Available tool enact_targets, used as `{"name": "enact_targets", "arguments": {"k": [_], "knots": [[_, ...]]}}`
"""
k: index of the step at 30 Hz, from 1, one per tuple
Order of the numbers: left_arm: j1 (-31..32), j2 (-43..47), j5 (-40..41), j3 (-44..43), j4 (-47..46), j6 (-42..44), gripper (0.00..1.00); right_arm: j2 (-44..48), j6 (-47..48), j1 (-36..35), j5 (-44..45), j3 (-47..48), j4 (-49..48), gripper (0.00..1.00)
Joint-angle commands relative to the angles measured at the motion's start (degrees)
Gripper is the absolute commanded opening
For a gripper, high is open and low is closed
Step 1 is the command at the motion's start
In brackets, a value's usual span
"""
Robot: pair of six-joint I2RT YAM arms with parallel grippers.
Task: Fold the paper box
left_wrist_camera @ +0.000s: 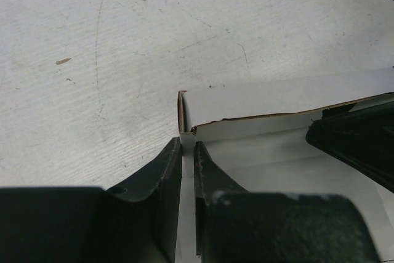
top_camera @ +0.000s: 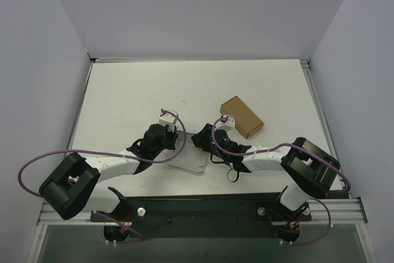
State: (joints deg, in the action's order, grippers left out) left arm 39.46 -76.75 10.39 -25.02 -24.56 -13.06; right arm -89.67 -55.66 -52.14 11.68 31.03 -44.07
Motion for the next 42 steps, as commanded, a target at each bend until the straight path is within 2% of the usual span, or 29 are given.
{"name": "enact_targets", "arguments": {"k": [1, 10, 17, 21, 25, 29, 31, 34, 35, 37, 38, 39, 41, 42], "knots": [[0.5, -0.9, -1.7, -1.4, 1.0, -0.2, 0.11, 1.4, -0.9, -0.2, 0.6, 2.2, -2.0, 0.41], [0.5, -0.3, -1.2, -1.4, 1.3, 0.2, 0.11, 10.5, 0.9, -0.2, 5.4, -3.7, 9.3, 0.50], [0.5, 0.3, -0.8, -1.4, 2.0, 0.3, 0.11, 19.7, 7.4, -0.6, 5.5, -4.4, 22.5, 0.54], [0.5, 0.7, -1.0, -1.4, 2.1, 0.3, 0.11, 24.3, 9.1, 0.1, 5.6, -6.7, 25.1, 0.58], [0.5, 0.9, -1.6, -1.3, 2.1, 0.2, 0.12, 22.3, 14.3, 2.2, -0.9, -6.8, 23.6, 0.61], [0.5, 1.3, -2.9, -0.9, 1.6, 0.3, 0.11, 16.5, 18.3, 4.9, -6.8, -3.7, 23.0, 0.62], [0.5, 1.7, -3.9, -0.7, 1.2, 0.7, 0.12, 14.2, 19.4, 6.6, -10.2, -3.4, 19.8, 0.62], [0.5, 2.7, -5.3, 0.2, 0.1, 1.2, 0.11, 12.3, 22.0, 7.8, -15.1, -3.4, 14.7, 0.56], [0.5, 2.8, -5.6, 0.3, -0.5, 1.2, 0.12, 12.2, 22.7, 7.8, -15.8, -3.4, 13.9, 0.46], [0.4, 3.3, -6.5, 0.8, -0.8, 1.1, 0.12, 12.4, 23.0, 7.8, -17.7, -3.5, 12.4, 0.34], [0.4, 3.4, -6.7, 0.8, -0.9, 0.9, 0.12, 12.8, 23.4, 7.8, -18.0, -3.6, 12.2, 0.23], [0.2, 3.6, -7.0, 0.9, -1.0, 0.8, 0.13, 13.0, 23.3, 7.8, -18.4, -4.0, 12.0, 0.17], [-0.9, 4.1, -10.4, 1.5, -2.1, -0.5, 0.26, 13.9, 23.3, 7.8, -20.8, -4.5, 11.8, 0.06], [-3.3, 5.1, -13.1, 2.0, -2.9, -1.3, 0.35, 14.3, 23.4, 7.8, -21.7, -5.1, 11.8, 0.04]]}}
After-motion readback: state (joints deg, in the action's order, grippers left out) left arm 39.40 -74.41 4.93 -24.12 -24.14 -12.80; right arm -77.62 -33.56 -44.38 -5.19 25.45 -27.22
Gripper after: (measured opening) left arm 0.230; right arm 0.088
